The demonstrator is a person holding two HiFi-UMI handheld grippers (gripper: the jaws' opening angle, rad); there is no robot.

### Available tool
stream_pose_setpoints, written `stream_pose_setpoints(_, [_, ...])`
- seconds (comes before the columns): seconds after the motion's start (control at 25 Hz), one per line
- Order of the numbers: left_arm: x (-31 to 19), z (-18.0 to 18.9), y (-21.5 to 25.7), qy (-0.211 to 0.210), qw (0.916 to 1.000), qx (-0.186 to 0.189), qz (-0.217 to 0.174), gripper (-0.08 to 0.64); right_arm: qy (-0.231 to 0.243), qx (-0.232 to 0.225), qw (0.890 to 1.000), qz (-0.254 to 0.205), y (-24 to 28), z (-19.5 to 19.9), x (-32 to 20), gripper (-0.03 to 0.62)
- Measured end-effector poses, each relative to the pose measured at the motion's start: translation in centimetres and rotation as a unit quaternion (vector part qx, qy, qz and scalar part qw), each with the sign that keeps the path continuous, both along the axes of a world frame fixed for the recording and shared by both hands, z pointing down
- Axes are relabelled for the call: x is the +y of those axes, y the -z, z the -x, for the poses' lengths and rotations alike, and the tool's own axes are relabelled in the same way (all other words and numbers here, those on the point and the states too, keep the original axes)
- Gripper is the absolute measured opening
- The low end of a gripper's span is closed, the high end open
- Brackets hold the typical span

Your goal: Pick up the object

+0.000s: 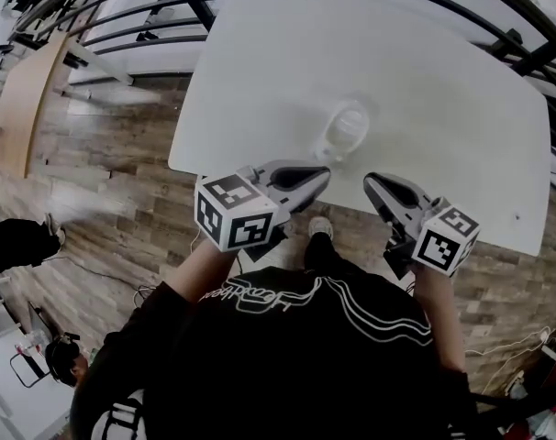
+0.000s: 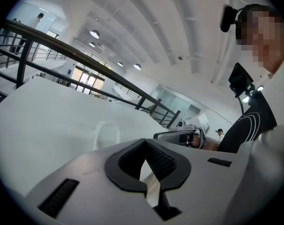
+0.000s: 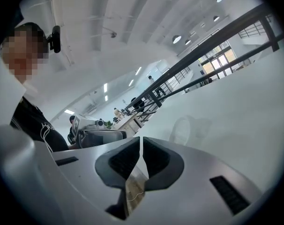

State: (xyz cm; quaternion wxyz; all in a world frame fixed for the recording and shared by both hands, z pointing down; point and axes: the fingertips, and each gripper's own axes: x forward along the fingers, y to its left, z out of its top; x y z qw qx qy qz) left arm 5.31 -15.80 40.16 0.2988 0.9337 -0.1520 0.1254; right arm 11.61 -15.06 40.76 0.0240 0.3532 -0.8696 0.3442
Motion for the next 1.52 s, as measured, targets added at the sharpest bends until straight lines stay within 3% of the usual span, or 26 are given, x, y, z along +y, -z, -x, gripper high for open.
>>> stream_pose_setpoints(0.32, [-1.4,0.5,-0.9,0.007,0.9999,-0.004,0.007,0.006,0.002,-0.039,0.999,0.034,-2.0,0.1,-2.1,0.021])
stream_pose_setpoints(0.56, [-3.4,0.9,-1.2,0.016,0.9997,-0.006,0.015,0.006,-0.002,-0.021,0.999,0.049,-3.2,-0.2,-4.5,0.025])
stream_pose_setpoints(0.72, [-3.6,1.1,-1.3,0.02,0.9997,-0.005,0.014,0.006,-0.022,-0.028,0.998,0.06,-4.1,-0.8,-5.2,0.138])
stream_pose_setpoints(1.12, [-4.0,1.6,-1.5,0.03,0.9994,-0.006,0.019,0.006,-0.049,-0.024,0.991,0.118,-6.8,-1.4,-6.8,0.177])
stream_pose_setpoints(1.52, [-4.4,2.0,-2.6,0.044,0.9985,-0.01,0.03,0.006,-0.082,-0.011,0.981,0.177,-9.6,-2.4,-8.8,0.178])
